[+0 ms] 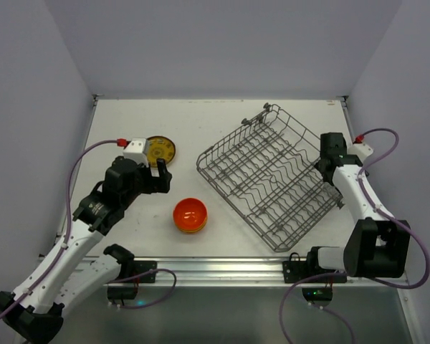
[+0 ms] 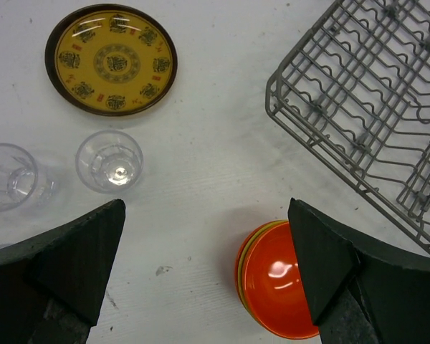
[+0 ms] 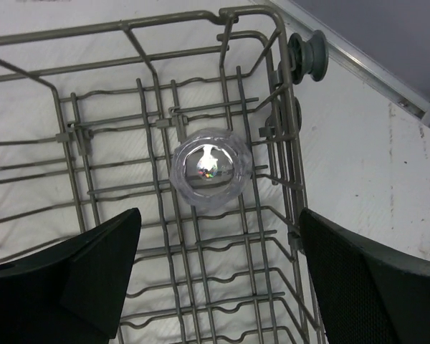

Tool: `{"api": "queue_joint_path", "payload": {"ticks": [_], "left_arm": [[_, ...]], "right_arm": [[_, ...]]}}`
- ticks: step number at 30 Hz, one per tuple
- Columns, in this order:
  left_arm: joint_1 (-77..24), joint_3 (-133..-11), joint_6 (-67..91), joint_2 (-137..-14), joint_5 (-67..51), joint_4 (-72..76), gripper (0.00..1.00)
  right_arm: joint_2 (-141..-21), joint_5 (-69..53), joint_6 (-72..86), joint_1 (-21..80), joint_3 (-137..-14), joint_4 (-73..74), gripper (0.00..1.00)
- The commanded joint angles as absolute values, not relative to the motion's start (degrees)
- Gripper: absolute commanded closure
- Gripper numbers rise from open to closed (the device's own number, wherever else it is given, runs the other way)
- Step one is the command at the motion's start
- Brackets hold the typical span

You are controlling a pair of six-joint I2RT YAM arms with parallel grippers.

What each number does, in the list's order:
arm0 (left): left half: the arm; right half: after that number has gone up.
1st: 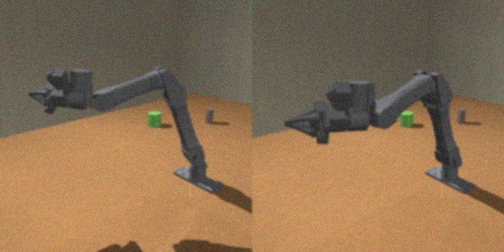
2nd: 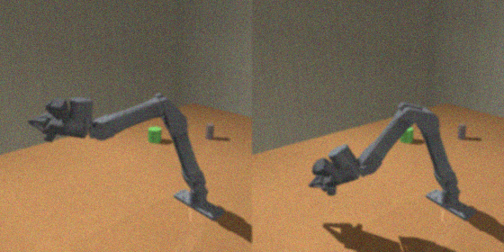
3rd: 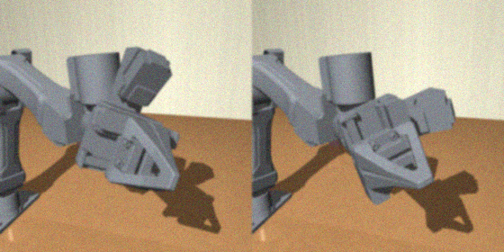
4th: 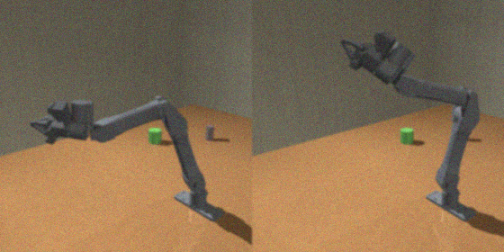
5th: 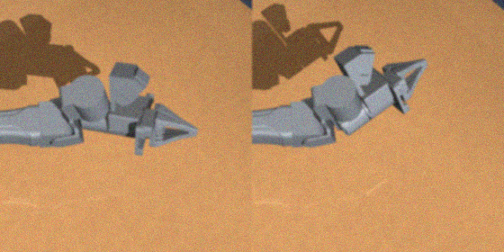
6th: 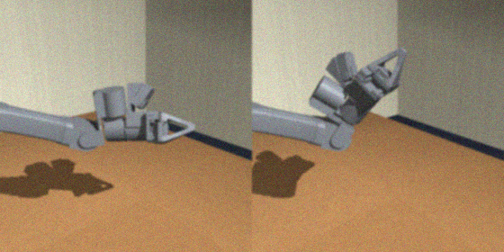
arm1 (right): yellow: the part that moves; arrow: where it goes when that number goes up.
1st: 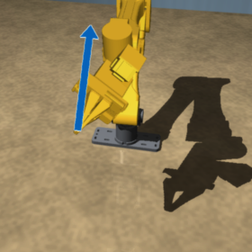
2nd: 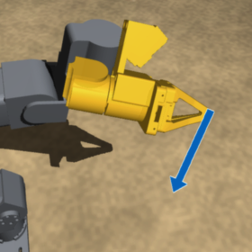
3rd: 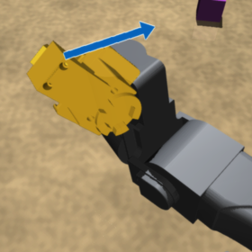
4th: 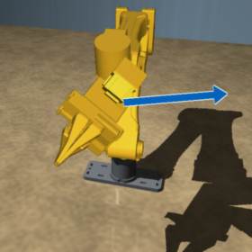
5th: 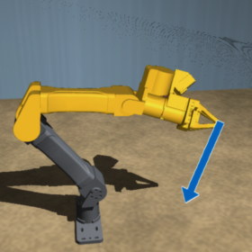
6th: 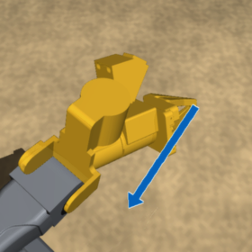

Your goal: Unload the mixed dishes from the dish rack

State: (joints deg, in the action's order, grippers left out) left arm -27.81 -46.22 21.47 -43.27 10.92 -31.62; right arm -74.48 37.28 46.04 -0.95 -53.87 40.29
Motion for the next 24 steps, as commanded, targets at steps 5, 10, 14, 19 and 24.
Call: {"api": "queue_joint_path", "payload": {"ticks": [5, 10, 14, 19, 24], "left_arm": [[-31.1, -46.7, 22.4, -43.8, 13.5, -31.2, 0.0], [-32.3, -46.7, 22.5, -43.9, 13.9, -31.3, 0.0], [-32.7, -46.7, 22.4, -44.0, 13.7, -31.4, 0.0], [-33.0, -46.7, 22.4, -44.2, 13.7, -31.4, 0.0], [-33.1, -46.7, 22.4, -44.4, 13.5, -31.5, 0.0]], "right_arm": [[-75.7, 36.3, 42.9, -4.7, -55.4, 32.7, 0.13], [-77.7, 35.0, 41.4, -5.3, -55.6, 30.8, 0.15], [-79.8, 35.2, 42.1, -5.6, -55.5, 30.4, 0.18], [-81.0, 35.1, 43.9, -5.6, -53.8, 29.4, 0.24], [-82.2, 36.2, 44.6, -5.6, -53.1, 28.7, 0.3]]}}
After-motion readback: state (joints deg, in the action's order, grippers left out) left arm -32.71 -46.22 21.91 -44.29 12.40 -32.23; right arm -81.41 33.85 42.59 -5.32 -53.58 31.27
